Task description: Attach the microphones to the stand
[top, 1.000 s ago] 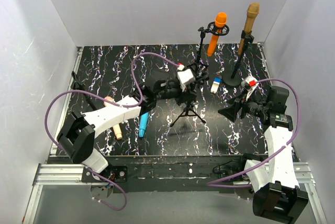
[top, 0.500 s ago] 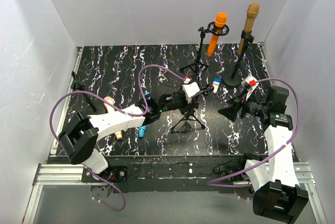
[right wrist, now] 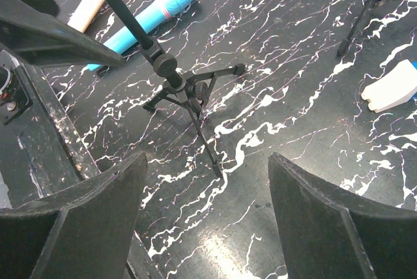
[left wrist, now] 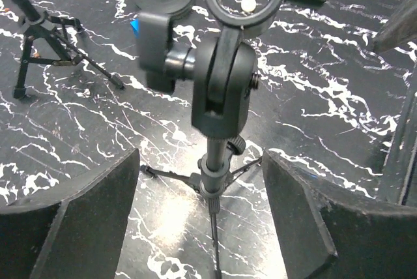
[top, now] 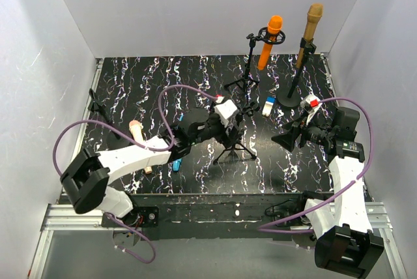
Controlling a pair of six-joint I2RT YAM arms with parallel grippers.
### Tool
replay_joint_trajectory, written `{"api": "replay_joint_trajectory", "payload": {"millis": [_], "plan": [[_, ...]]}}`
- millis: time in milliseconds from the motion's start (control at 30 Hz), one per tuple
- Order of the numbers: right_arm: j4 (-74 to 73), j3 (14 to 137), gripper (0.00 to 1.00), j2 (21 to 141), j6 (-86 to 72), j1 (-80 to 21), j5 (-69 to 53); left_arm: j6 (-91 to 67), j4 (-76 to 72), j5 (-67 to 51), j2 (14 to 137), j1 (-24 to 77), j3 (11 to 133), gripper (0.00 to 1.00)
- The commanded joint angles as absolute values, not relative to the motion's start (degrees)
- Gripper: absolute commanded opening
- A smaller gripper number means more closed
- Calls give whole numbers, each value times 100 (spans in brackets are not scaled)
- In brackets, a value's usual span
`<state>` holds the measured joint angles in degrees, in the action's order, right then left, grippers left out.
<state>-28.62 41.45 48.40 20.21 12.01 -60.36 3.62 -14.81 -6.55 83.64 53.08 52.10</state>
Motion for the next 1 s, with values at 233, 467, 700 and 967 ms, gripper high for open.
{"api": "replay_joint_trajectory", "payload": {"millis": [233, 467, 700, 967], "plan": [[-2821, 4263, 82, 4808, 2109, 1283, -6073, -727, -310, 1032, 5917, 5291, 4333, 98], [-2830, 4254, 82, 4808, 2109, 1283, -6073, -2422, 1018, 2067, 5650, 4354, 4104, 98], [-2813, 4245, 82, 4825, 2109, 1301, -6038, -2874, 1555, 1942, 7082, 3437, 4604, 92], [-2821, 4245, 82, 4816, 2109, 1336, -6056, -2742, 2487, 1881, 8797, 3340, 5590, 78]]}}
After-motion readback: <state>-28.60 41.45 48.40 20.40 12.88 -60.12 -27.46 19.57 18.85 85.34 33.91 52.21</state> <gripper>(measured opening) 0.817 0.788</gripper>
